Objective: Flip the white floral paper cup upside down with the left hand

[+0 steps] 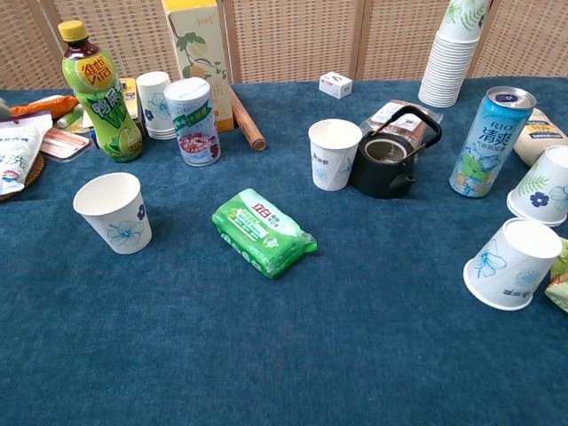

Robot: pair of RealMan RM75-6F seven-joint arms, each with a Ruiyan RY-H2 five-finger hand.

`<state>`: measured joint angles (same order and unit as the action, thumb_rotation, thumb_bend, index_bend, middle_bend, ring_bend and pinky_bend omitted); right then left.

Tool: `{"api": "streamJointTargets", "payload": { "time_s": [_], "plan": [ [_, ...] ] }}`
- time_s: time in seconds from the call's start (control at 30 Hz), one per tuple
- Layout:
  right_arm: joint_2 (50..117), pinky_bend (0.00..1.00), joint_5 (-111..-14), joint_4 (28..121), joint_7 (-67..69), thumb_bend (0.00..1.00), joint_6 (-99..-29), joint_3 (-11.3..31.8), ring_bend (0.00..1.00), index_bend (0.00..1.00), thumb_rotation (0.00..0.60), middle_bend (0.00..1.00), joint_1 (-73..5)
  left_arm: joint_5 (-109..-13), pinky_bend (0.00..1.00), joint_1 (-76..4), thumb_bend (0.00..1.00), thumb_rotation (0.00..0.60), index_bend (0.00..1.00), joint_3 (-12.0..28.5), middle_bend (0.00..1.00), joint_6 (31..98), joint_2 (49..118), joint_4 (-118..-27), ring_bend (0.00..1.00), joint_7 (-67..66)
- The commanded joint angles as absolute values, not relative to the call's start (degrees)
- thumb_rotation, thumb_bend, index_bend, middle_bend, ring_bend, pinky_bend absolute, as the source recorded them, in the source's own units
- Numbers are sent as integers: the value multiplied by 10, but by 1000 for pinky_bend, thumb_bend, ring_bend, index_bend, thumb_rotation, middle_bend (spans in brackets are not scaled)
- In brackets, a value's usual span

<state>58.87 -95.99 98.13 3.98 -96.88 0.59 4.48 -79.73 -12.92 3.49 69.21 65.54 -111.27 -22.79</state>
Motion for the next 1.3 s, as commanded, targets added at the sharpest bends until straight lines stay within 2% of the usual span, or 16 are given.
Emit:
{"api": "streamJointTargets", "payload": {
  "time_s": [0.03, 0.5, 0.93, 1.1, 1.23, 1.3],
  "plan": [
    [588, 0, -960, 978, 44, 280, -971, 5, 0, 0, 600, 0, 47, -750, 0, -154, 353, 600, 0, 48, 0, 668, 682, -1126, 0, -269],
    [585, 0, -965, 974, 58, 280, -979, 4, 0, 0, 600, 0, 49, -633, 0, -215, 352, 600, 0, 63, 0, 642, 743, -1113, 0, -343],
    [579, 0, -956, 969, 79, 281, -984, 8, 0, 0, 600, 0, 51, -553, 6, -270, 353, 600, 0, 71, 0, 657, 801, -1099, 0, -416],
    [579, 0, -951, 967, 85, 282, -982, 10, 0, 0, 600, 0, 50, -527, 93, -285, 352, 600, 0, 74, 5, 676, 825, -1088, 3, -437],
    [579, 0, -948, 966, 87, 281, -979, 11, 0, 0, 600, 0, 49, -511, 249, -294, 352, 600, 0, 73, 186, 692, 842, -1078, 160, -453],
    [579, 0, -947, 965, 87, 281, -978, 12, 0, 0, 600, 0, 48, -507, 301, -299, 352, 600, 0, 73, 214, 700, 850, -1073, 207, -461]
  ]
}}
